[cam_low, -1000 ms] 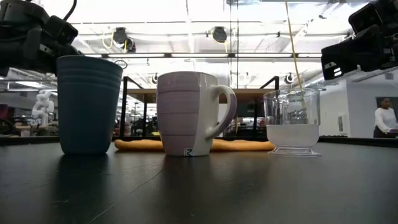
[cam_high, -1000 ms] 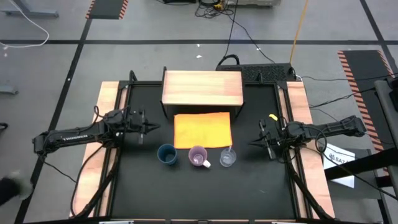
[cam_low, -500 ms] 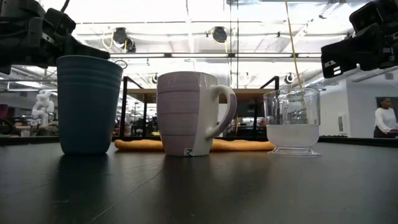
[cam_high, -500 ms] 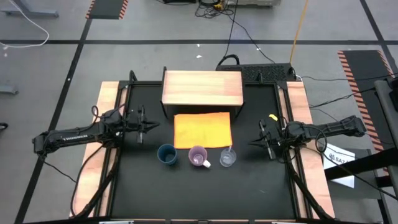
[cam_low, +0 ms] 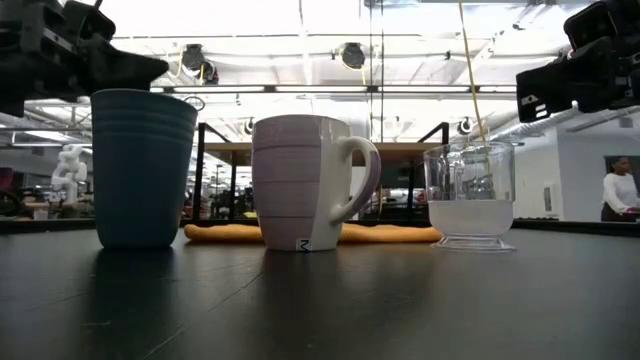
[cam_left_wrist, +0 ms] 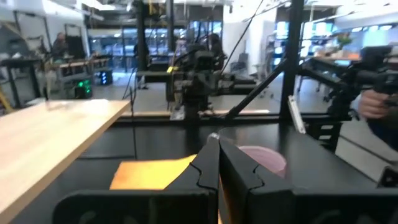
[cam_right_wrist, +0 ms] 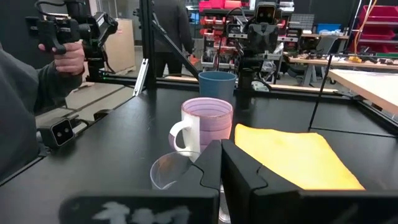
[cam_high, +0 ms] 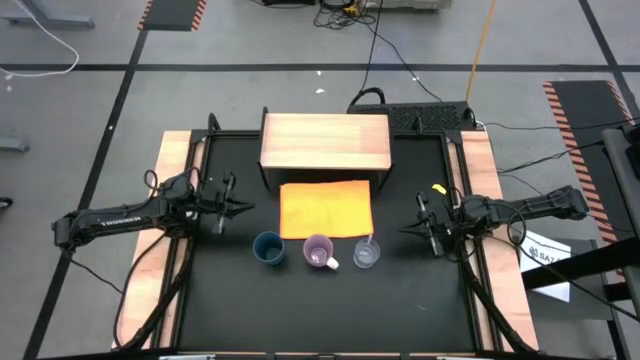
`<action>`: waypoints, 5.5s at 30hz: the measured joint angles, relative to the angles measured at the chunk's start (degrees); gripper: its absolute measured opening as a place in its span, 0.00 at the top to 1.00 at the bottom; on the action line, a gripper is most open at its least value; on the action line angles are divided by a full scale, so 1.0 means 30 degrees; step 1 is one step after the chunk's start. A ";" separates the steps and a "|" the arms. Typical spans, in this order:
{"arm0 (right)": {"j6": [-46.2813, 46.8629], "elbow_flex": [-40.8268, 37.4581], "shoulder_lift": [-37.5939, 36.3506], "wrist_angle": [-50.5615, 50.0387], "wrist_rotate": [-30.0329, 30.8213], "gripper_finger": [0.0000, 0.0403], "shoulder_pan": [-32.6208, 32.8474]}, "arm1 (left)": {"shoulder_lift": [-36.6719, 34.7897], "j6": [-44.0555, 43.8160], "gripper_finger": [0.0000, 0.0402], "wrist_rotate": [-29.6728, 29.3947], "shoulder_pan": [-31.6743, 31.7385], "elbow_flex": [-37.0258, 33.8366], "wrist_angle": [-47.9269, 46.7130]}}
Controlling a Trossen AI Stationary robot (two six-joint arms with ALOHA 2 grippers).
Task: Stack small to large cups/mugs on shelf
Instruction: Put the blue cup on the shelf
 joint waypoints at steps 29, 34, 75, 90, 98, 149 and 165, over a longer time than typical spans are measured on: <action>-0.0794 -0.0002 0.0006 0.0015 0.0007 1.00 -0.0003 | 0.0013 -0.0996 0.97 0.0472 0.0015 0.0215 0.2442; -0.0911 -0.0004 0.0007 0.0093 0.0015 1.00 0.0004 | 0.0008 -0.1549 0.97 0.0493 0.0015 0.1302 0.2311; -0.1348 0.0000 0.0007 0.0135 0.0022 1.00 0.0004 | 0.0262 -0.3025 0.97 0.0293 -0.1059 0.3082 0.0797; -0.1297 -0.0004 0.0007 0.0640 0.0029 1.00 0.0004 | 0.3100 -0.1789 0.97 0.0094 -0.2600 0.5329 -0.0672; -0.1290 0.0004 0.0007 0.0711 0.0029 1.00 0.0003 | 0.5545 0.0013 0.97 0.0094 -0.3948 0.8272 -0.2705; -0.1501 0.0002 0.0007 0.0557 0.0029 1.00 0.0004 | 1.0993 0.1366 0.99 -0.2515 -0.4565 1.5944 -1.3606; -0.1418 -0.0001 0.0007 0.0470 0.0029 1.00 0.0001 | 1.3103 0.4162 1.00 -0.2846 -0.4759 1.9540 -1.9975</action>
